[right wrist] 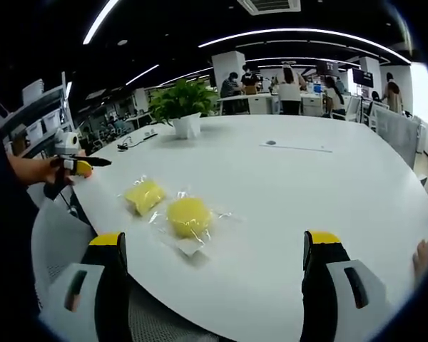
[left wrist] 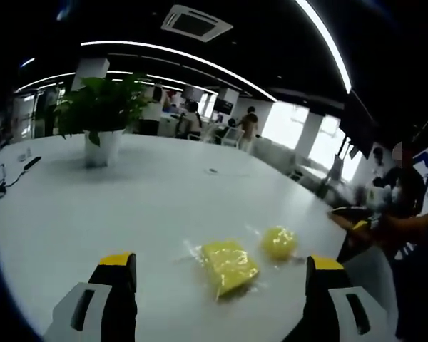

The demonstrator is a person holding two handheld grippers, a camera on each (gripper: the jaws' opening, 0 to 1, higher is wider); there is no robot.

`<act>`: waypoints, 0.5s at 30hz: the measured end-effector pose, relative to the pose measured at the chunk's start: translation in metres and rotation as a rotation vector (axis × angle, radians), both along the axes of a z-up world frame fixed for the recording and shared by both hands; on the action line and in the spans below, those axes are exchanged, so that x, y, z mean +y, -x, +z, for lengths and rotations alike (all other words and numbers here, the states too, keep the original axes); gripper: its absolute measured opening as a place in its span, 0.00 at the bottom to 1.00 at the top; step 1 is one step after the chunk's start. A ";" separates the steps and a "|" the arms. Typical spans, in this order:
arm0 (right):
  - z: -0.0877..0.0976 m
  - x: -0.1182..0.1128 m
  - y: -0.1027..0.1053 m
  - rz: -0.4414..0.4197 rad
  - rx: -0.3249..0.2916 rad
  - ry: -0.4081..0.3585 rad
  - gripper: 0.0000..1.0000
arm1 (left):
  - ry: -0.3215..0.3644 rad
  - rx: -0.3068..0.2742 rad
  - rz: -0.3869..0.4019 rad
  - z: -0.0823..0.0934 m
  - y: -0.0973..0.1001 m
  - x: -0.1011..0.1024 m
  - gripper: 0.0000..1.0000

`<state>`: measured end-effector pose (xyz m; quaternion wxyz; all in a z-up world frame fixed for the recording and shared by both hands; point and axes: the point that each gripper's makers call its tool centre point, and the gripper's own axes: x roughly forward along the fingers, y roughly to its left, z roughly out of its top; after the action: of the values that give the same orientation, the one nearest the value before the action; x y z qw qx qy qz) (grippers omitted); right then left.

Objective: Compare the silicone blocks by pressing each to a similar depth, holding the contact briefly, and releasing to observe deformation and rebound differences across the visible hardness samples.

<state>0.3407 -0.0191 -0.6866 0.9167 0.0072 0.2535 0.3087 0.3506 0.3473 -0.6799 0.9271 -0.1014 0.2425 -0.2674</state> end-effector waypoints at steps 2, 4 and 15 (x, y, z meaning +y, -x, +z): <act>0.002 0.001 0.000 0.003 -0.004 0.001 0.96 | 0.004 -0.008 0.003 0.002 0.003 0.000 1.00; 0.001 0.000 -0.002 0.003 -0.002 0.001 0.96 | 0.001 -0.009 0.009 0.001 0.004 0.003 1.00; -0.001 0.007 -0.001 0.010 0.006 -0.006 0.96 | 0.018 0.003 0.036 -0.004 0.008 0.008 1.00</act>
<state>0.3419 -0.0122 -0.6876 0.9144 0.0097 0.2551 0.3142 0.3428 0.3551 -0.6839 0.9304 -0.1145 0.2398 -0.2527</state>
